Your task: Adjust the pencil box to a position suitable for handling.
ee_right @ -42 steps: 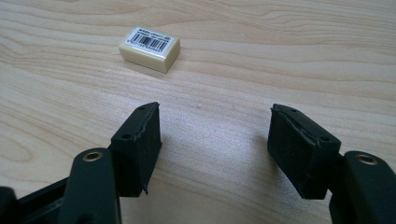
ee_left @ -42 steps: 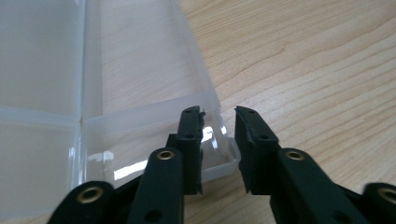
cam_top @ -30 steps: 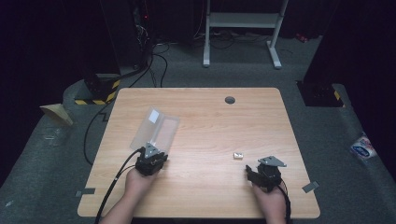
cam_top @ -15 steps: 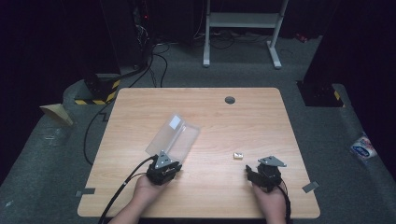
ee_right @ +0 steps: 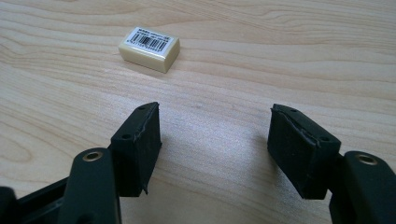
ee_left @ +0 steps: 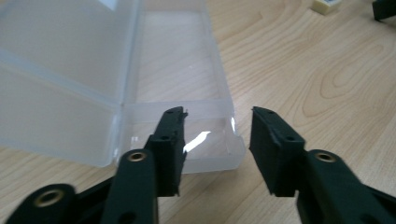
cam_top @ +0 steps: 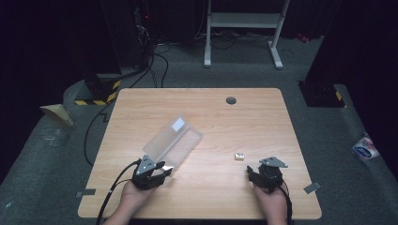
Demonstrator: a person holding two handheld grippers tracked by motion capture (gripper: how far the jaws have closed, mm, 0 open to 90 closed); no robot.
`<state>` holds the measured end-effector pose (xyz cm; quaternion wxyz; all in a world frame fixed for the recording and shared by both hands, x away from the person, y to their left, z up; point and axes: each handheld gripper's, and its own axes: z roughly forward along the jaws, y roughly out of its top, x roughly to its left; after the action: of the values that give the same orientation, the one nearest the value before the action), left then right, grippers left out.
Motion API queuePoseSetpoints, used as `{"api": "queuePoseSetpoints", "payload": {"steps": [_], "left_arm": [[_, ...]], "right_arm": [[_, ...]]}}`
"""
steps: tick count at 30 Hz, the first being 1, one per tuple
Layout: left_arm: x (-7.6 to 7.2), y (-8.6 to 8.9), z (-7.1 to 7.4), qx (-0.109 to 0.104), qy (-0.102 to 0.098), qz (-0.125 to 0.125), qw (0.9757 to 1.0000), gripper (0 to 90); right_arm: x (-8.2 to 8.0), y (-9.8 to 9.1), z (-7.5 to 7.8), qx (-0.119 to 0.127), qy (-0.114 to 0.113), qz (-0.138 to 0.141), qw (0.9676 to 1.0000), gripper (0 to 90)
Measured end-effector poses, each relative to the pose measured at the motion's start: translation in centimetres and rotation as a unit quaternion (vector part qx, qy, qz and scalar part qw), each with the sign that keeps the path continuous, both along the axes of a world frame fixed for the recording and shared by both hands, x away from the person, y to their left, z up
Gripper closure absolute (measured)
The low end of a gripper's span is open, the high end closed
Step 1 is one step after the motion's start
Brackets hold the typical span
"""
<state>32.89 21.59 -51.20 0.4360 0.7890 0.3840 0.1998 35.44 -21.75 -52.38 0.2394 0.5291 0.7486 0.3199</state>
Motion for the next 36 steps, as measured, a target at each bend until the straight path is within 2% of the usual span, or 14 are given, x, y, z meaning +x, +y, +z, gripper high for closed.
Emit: {"api": "queuePoseSetpoints", "payload": {"steps": [2, 5, 7, 9, 12, 14, 17, 18, 20, 25, 28, 31, 33, 36], "left_arm": [[-0.1, 0.6, 0.4, -0.009, -0.007, 0.014, 0.9998, 47.8], [0.0, 0.9, 0.4, -0.008, 0.004, 0.034, 0.9994, 39.9], [0.1, 0.6, 0.1, 0.002, 0.018, 0.049, 0.9986, 25.7], [-0.1, 0.1, -0.1, 0.013, 0.015, 0.053, 0.9984, 18.8], [-0.2, -1.0, -0.6, 0.04, 0.017, 0.054, 0.9976, 15.8], [0.0, -1.5, -1.2, 0.073, 0.014, 0.07, 0.9948, 15.8], [0.3, -1.5, -1.2, 0.071, 0.02, 0.086, 0.9935, 16.4], [0.3, -1.3, -1.2, 0.079, 0.016, 0.088, 0.9929, 17.2], [0.4, -1.1, -1.2, 0.083, 0.024, 0.089, 0.9922, 19.7], [0.5, 0.3, -1.1, 0.078, 0.03, 0.097, 0.9918, 27.1], [0.7, 1.2, -1.1, 0.073, 0.03, 0.117, 0.9899, 28.2], [0.9, 2.2, -0.9, 0.055, 0.038, 0.131, 0.9892, 30.6], [1.1, 2.7, -0.9, 0.048, 0.041, 0.132, 0.9892, 33.8], [1.4, 3.2, -1.0, 0.024, 0.047, 0.119, 0.9915, 37.3]], "right_arm": [[-0.1, 0.0, 0.0, 0.0, 0.001, -0.002, 1.0, 34.4], [-0.1, 0.0, 0.0, 0.001, 0.002, -0.002, 1.0, 34.4], [-0.1, 0.0, 0.0, 0.001, 0.001, -0.002, 1.0, 34.4], [-0.1, 0.0, 0.0, 0.001, 0.002, -0.002, 1.0, 34.4], [-0.1, 0.0, 0.0, 0.002, 0.002, -0.002, 1.0, 34.4], [-0.1, 0.0, 0.0, 0.002, 0.002, -0.002, 1.0, 34.4], [-0.1, 0.0, 0.0, 0.002, 0.002, -0.002, 1.0, 34.4], [-0.1, 0.0, 0.0, 0.002, 0.002, -0.002, 1.0, 34.4], [-0.1, 0.0, 0.0, 0.002, 0.002, -0.002, 1.0, 34.4], [-0.1, 0.0, 0.0, 0.002, 0.002, -0.002, 1.0, 34.4], [-0.1, 0.0, 0.0, 0.002, 0.002, -0.002, 1.0, 34.4], [-0.1, 0.0, 0.0, 0.001, 0.001, -0.002, 1.0, 34.4], [-0.1, 0.0, 0.0, 0.001, 0.001, -0.002, 1.0, 34.4], [-0.1, 0.0, 0.0, 0.001, 0.002, -0.002, 1.0, 34.5]]}}
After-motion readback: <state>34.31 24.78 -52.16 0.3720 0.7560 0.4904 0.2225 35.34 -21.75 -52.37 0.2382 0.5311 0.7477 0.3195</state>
